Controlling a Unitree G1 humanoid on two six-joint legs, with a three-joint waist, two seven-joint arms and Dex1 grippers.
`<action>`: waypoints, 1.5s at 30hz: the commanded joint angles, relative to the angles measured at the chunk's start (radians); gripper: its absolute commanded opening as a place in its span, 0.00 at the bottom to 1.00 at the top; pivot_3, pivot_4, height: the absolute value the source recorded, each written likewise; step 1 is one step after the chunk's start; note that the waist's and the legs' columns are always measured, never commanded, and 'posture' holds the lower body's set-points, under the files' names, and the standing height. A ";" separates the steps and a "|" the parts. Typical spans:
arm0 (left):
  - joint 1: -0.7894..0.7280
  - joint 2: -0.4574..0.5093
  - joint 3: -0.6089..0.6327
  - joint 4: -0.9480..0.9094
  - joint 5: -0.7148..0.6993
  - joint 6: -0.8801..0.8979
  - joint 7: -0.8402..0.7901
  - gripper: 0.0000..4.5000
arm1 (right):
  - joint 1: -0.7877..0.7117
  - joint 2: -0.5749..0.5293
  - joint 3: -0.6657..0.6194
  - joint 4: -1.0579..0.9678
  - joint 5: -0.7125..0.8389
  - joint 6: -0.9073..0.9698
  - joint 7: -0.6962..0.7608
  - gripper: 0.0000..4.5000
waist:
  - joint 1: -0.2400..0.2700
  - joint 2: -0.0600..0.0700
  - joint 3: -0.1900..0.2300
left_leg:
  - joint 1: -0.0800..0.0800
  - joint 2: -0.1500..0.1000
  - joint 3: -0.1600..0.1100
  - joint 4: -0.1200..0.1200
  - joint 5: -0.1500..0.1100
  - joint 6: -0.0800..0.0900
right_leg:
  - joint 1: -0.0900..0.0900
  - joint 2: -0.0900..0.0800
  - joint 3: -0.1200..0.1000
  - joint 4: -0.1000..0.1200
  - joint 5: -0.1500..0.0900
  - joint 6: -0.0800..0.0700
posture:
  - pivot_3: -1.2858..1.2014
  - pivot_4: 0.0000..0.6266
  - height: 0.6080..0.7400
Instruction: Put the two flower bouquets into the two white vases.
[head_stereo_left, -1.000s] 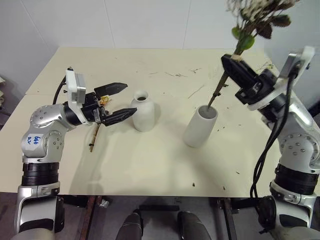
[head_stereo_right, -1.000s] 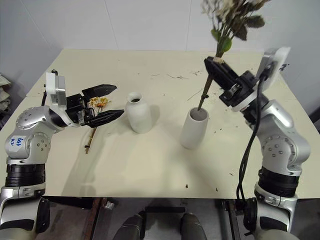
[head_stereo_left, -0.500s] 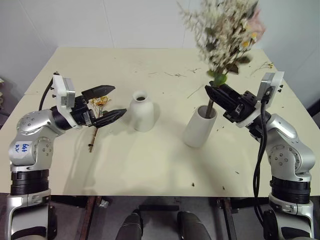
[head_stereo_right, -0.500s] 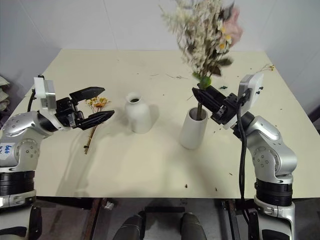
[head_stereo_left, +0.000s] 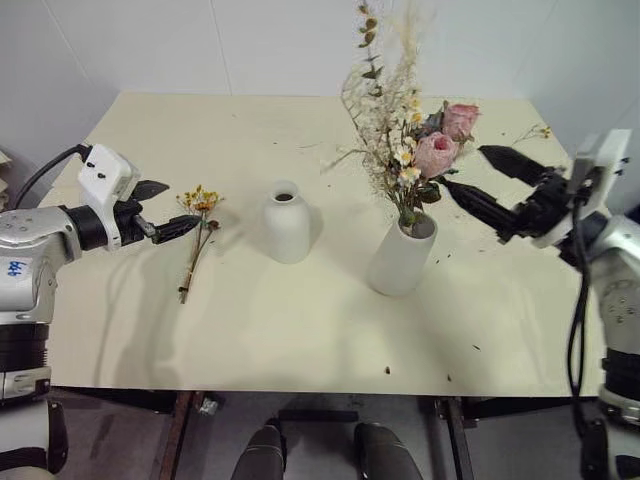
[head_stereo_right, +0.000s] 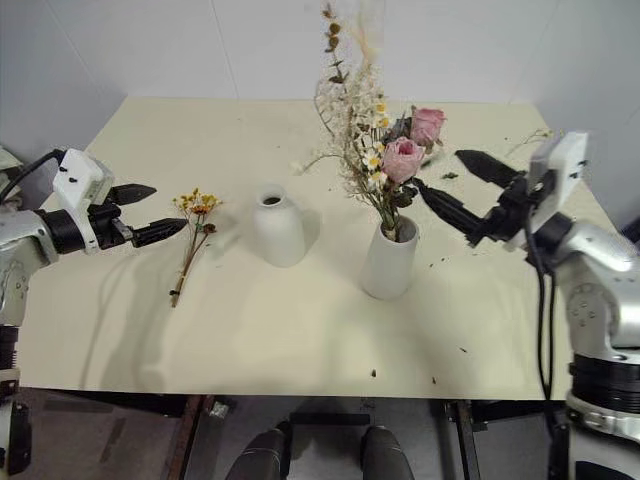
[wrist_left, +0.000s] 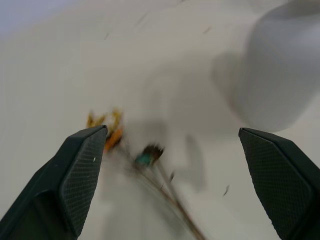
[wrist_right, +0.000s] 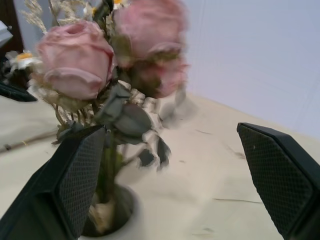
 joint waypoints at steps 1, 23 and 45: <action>-0.041 0.022 -0.041 -0.054 0.018 0.190 0.047 1.00 | 0.025 -0.097 -0.042 -0.039 0.027 0.009 0.113 0.99 | -0.001 0.000 0.000 | 0.000 0.000 0.000 0.000 0.000 0.000 | 0.000 0.000 0.000 0.000 0.000 0.000 | 0.52 0.24 1.00; -0.126 -0.134 -0.245 0.161 0.119 0.359 0.087 0.72 | 0.228 -0.205 -0.101 -0.300 0.136 0.115 0.180 1.00 | 0.003 -0.002 -0.001 | 0.000 0.000 0.000 0.003 0.000 -0.001 | 0.001 0.000 0.000 0.000 0.000 0.000 | 0.52 0.24 1.00; -0.243 -0.370 0.184 0.185 -0.050 -0.200 0.229 0.00 | 0.133 -0.173 -0.019 -0.203 0.066 0.065 0.168 1.00 | 0.011 -0.003 -0.001 | -0.001 0.000 0.000 0.005 0.000 -0.001 | 0.001 0.000 0.000 -0.001 0.001 0.001 | 0.52 0.24 1.00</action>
